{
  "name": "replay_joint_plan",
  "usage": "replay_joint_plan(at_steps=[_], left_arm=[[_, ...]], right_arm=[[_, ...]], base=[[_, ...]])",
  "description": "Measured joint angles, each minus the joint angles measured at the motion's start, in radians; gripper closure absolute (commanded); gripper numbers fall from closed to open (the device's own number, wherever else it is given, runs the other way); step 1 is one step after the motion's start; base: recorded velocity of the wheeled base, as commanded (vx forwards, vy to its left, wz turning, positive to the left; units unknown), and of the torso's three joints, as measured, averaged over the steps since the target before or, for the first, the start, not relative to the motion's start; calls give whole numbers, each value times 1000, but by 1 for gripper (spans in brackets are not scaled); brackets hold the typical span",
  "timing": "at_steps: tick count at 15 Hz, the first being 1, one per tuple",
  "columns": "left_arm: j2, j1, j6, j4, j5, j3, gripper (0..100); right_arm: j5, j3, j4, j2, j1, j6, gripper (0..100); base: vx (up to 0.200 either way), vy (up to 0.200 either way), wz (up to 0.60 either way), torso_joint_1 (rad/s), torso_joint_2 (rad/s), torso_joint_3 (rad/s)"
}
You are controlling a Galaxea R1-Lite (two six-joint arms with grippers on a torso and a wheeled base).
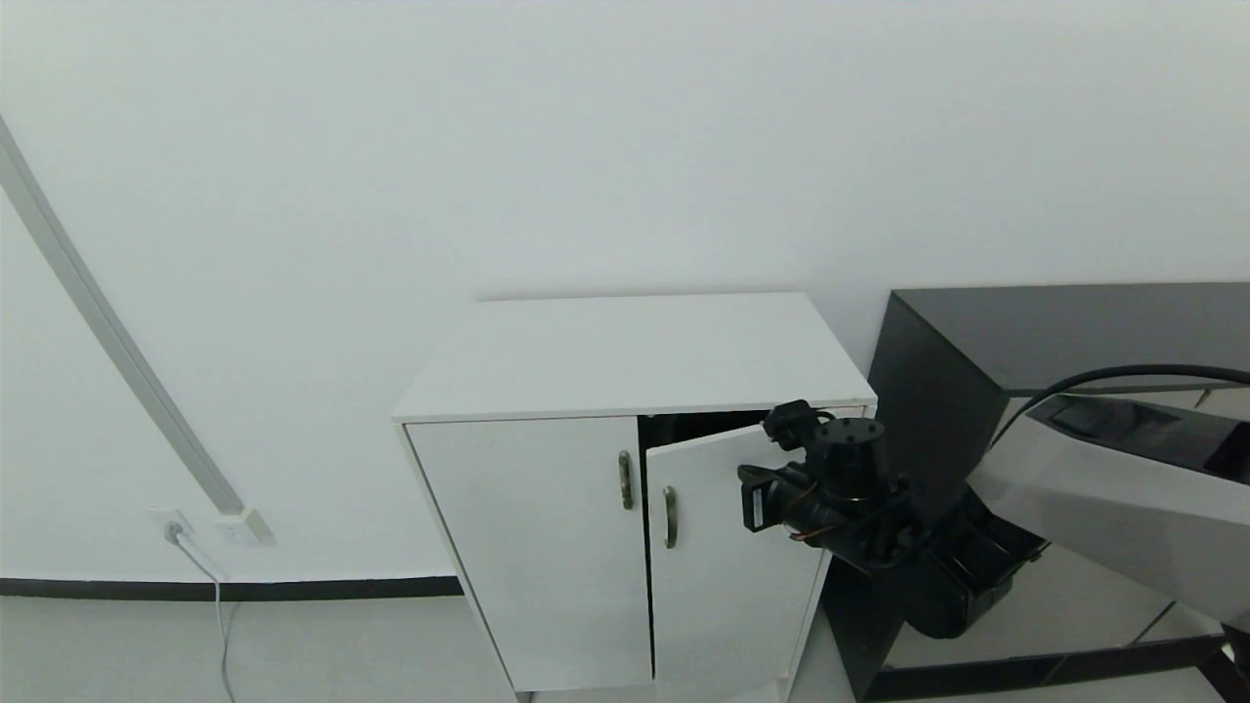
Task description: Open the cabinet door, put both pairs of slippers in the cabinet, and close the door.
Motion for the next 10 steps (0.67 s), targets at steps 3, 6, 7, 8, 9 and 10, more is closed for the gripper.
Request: replay_joint_plan(at_steps=[3, 6, 7, 8, 9, 10], left_arm=[[0, 0, 0, 0, 0, 0, 100], [0, 0, -1, 0, 0, 0, 100], [0, 0, -1, 0, 0, 0, 100], [0, 0, -1, 0, 0, 0, 100], [0, 0, -1, 0, 0, 0, 100], [0, 0, -1, 0, 0, 0, 100]], right_arm=[[-1, -48, 4, 32, -11, -1, 100], [-1, -91, 6, 62, -27, -1, 100], [-1, -100, 6, 68, -32, -1, 100], [0, -106, 7, 72, -37, -1, 100], [0, -112, 8, 76, -40, -1, 100], [-1, -120, 11, 80, -42, -1, 100]], base=[[0, 0, 0, 0, 0, 0], [0, 0, 0, 0, 0, 0], [0, 0, 0, 0, 0, 0], [0, 0, 0, 0, 0, 0], [0, 0, 0, 0, 0, 0], [0, 0, 0, 0, 0, 0]])
